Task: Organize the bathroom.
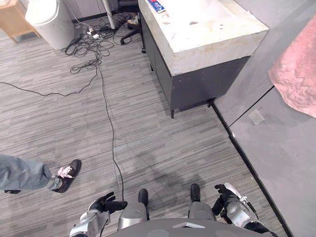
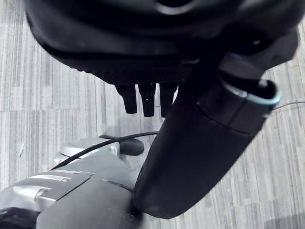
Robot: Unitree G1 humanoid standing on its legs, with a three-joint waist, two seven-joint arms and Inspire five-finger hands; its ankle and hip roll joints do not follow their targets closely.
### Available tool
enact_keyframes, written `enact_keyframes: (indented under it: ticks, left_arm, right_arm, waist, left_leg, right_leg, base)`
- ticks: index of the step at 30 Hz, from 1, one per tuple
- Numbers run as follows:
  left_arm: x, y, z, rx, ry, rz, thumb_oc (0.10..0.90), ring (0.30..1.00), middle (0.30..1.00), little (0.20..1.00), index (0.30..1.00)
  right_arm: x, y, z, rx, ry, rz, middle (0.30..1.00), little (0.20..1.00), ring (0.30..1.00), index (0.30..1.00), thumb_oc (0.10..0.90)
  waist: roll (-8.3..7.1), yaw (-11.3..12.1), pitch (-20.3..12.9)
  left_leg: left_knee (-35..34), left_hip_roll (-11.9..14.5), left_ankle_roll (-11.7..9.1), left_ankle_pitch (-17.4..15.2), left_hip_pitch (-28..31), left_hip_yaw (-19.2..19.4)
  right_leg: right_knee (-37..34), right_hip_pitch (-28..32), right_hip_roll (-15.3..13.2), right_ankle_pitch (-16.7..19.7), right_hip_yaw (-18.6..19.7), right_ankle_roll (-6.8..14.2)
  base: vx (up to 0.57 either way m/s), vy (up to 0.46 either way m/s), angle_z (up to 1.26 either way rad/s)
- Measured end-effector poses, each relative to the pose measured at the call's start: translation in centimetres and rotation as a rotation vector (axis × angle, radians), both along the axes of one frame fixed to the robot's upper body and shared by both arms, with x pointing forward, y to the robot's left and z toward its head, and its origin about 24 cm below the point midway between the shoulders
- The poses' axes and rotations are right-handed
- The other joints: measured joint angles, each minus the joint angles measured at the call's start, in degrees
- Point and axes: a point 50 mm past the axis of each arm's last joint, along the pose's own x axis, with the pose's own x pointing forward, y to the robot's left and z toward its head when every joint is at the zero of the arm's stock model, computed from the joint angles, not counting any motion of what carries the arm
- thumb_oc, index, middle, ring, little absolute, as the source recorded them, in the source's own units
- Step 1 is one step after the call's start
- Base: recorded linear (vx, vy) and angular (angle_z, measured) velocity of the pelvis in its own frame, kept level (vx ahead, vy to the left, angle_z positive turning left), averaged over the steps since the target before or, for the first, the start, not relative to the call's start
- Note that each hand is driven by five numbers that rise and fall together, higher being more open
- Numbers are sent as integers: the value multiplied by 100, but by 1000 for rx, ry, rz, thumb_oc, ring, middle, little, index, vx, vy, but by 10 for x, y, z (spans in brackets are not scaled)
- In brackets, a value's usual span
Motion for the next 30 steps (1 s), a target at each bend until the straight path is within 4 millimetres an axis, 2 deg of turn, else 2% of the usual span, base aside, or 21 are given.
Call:
enact_keyframes:
  ticks: [3, 5, 8, 9, 11, 12, 13, 14, 15, 17, 18, 20, 21, 22, 23, 24, 25, 27, 28, 29, 30]
  left_arm:
    - [8, 2, 4, 19, -24, -40, 800, 900, 900, 900, 900]
    - [16, -2, 6, 16, -50, -74, 800, 900, 900, 900, 900]
    - [2, -1, 3, 7, -2, -53, 800, 900, 900, 900, 900]
    - [-4, 1, 2, 20, 15, -38, 800, 900, 900, 900, 900]
    - [-10, 4, 2, 37, 32, -26, 800, 900, 900, 900, 900]
    - [-8, 11, 3, 55, 45, -27, 800, 900, 900, 900, 900]
    - [-8, 11, 3, 55, 45, -27, 800, 900, 900, 900, 900]
    - [-3, 15, 6, 62, 32, -36, 800, 900, 900, 900, 900]
    - [4, 20, 9, 71, 12, -47, 800, 900, 900, 900, 900]
    - [1, 19, 9, 67, 14, -33, 800, 900, 900, 900, 900]
    - [-5, 18, 7, 65, 18, -9, 800, 900, 900, 900, 900]
    - [-15, 18, 5, 76, 43, 19, 800, 900, 900, 900, 900]
    - [-15, 17, 5, 78, 37, 22, 800, 900, 900, 900, 900]
    - [-12, 28, 10, 114, 15, 18, 800, 900, 900, 900, 900]
    - [-1, 25, 12, 108, -19, 8, 800, 900, 900, 900, 900]
    - [-7, 19, 9, 81, -2, 23, 800, 900, 900, 900, 900]
    - [-16, 11, 4, 51, 18, 45, 800, 900, 900, 900, 900]
    - [-25, -1, -3, 28, 61, 40, 800, 900, 900, 900, 900]
    - [-31, 2, -6, 36, 94, 54, 800, 900, 900, 900, 900]
    - [-36, 4, -7, 41, 112, 57, 800, 900, 900, 900, 900]
    - [-45, 5, -10, 46, 156, 61, 800, 900, 900, 900, 900]
  right_arm:
    - [-4, -3, 2, -3, -21, -38, 900, 900, 900, 900, 800]
    - [-6, -17, 6, -15, -34, -96, 900, 900, 900, 900, 800]
    - [-4, -20, 8, -37, -35, -83, 900, 900, 900, 900, 800]
    - [-5, -20, 8, -39, -23, -65, 900, 900, 900, 900, 800]
    - [-4, -16, 9, -18, -28, -58, 900, 900, 900, 900, 800]
    - [-14, -7, 5, 25, -18, -58, 900, 900, 900, 900, 800]
    - [-14, -7, 5, 25, -18, -58, 900, 900, 900, 900, 800]
    - [-23, -1, 1, 48, -2, -59, 900, 900, 900, 900, 800]
    - [-28, 3, -2, 65, 21, -67, 900, 900, 900, 900, 800]
    - [-25, 2, -2, 37, 29, -36, 900, 900, 900, 900, 800]
    - [-21, -3, 0, 21, 24, -21, 900, 900, 900, 900, 800]
    - [-20, -9, 3, 25, 12, -38, 900, 900, 900, 900, 800]
    - [-19, -5, 2, 43, 13, -41, 900, 900, 900, 900, 800]
    - [-18, 4, 0, 74, 12, -40, 900, 900, 900, 900, 800]
    - [-20, 5, -3, 75, 30, -42, 900, 900, 900, 900, 800]
    - [-13, 5, -2, 66, 24, -24, 900, 900, 900, 900, 800]
    - [-4, 4, 2, 59, -1, -5, 900, 900, 900, 900, 800]
    - [1, 0, 4, 46, -18, 5, 900, 900, 900, 900, 800]
    - [0, -3, 4, 41, -13, -7, 900, 900, 900, 900, 800]
    - [-1, -5, 4, 37, -13, -10, 900, 900, 900, 900, 800]
    - [-7, -12, 3, 21, -13, -32, 900, 900, 900, 900, 800]
  waist:
    - [-41, -49, 31]
    - [53, -58, 104]
    - [57, 36, 116]
    - [27, 38, 106]
    - [32, -10, 77]
    - [15, -136, 58]
    - [15, -136, 58]
    - [-27, -261, 44]
    - [-115, -265, 59]
    - [-42, -136, 144]
    - [3, -67, 156]
    - [92, -178, 179]
    - [80, -154, 208]
    - [-108, -120, 210]
    - [-227, 5, 250]
    - [-261, 166, 225]
    - [-260, 209, 186]
    - [-85, 92, 66]
    - [-16, 63, 22]
    - [22, 6, 6]
    - [98, -119, -42]
  left_leg:
    - [692, -90, 136, -340, -359, 299]
    - [1298, -148, 279, -667, -609, 519]
    - [1178, -332, 479, -829, -240, 1016]
    - [1104, -370, 505, -858, -152, 1082]
    - [999, -393, 542, -803, -126, 1054]
    - [794, -363, 665, -607, -192, 824]
    - [794, -363, 665, -607, -192, 824]
    - [709, -377, 689, -488, -286, 643]
    - [647, -471, 660, -374, -349, 628]
    - [652, -424, 618, -390, -318, 877]
    - [720, -386, 565, -457, -328, 973]
    - [1028, -220, 326, -589, -349, 945]
    - [1557, -61, 196, -670, -553, 920]
    - [2786, 7, -37, -691, -1145, 779]
    - [4611, 107, -501, -178, -2088, 136]
    - [4837, 112, -345, -207, -2268, -139]
    - [4644, 194, -205, -300, -2283, -367]
    - [3821, 768, -247, -306, -2109, -506]
    - [3021, 1113, -214, -274, -1839, -467]
    - [2516, 1285, -259, -245, -1670, -502]
    - [1234, 1399, -306, -102, -1219, -778]
  right_leg:
    - [27, 4, -268, 29, -175, 61]
    - [386, -101, -462, -68, -243, 100]
    - [1046, -326, -810, 30, -1002, -93]
    - [1182, -445, -779, 40, -1148, -108]
    - [1269, -570, -657, -106, -1070, -16]
    - [1362, -682, -189, -521, -563, 24]
    - [1362, -682, -189, -521, -563, 24]
    - [1343, -714, 6, -617, -421, 31]
    - [1355, -843, -54, -596, -587, 8]
    - [1453, -934, -216, -532, -1169, -4]
    - [1545, -998, -197, -540, -1231, -26]
    - [1443, -747, 1, -571, -1213, -186]
    - [1859, -791, 176, -898, -1275, -416]
    - [2407, -868, 284, -1393, -1322, -808]
    - [2532, -849, 262, -1636, -1173, -984]
    - [2517, -839, 283, -1665, -986, -904]
    - [2429, -805, 337, -1619, -915, -880]
    - [2225, -704, 561, -1501, -935, -736]
    - [2239, -675, 676, -1492, -905, -741]
    - [2269, -659, 732, -1490, -909, -742]
    - [2452, -753, 760, -1628, -846, -762]
  base:
    - [-72, 311, 26]
    - [54, 252, 16]
    - [83, 131, -57]
    - [61, 22, -51]
    - [70, -36, -13]
    - [48, -63, 14]
    - [-17, -53, 69]
    - [-2, -36, 69]
    - [47, -150, 63]
    - [93, -190, -35]
    - [84, -169, -56]
    - [44, -142, -10]
    - [12, -20, 18]
    - [99, 126, 16]
    - [135, 158, -23]
    - [222, 304, -80]
    - [183, 286, -108]
    - [173, 454, -67]
    - [93, 430, -35]
    - [-5, 431, -29]
    - [-32, 435, -17]
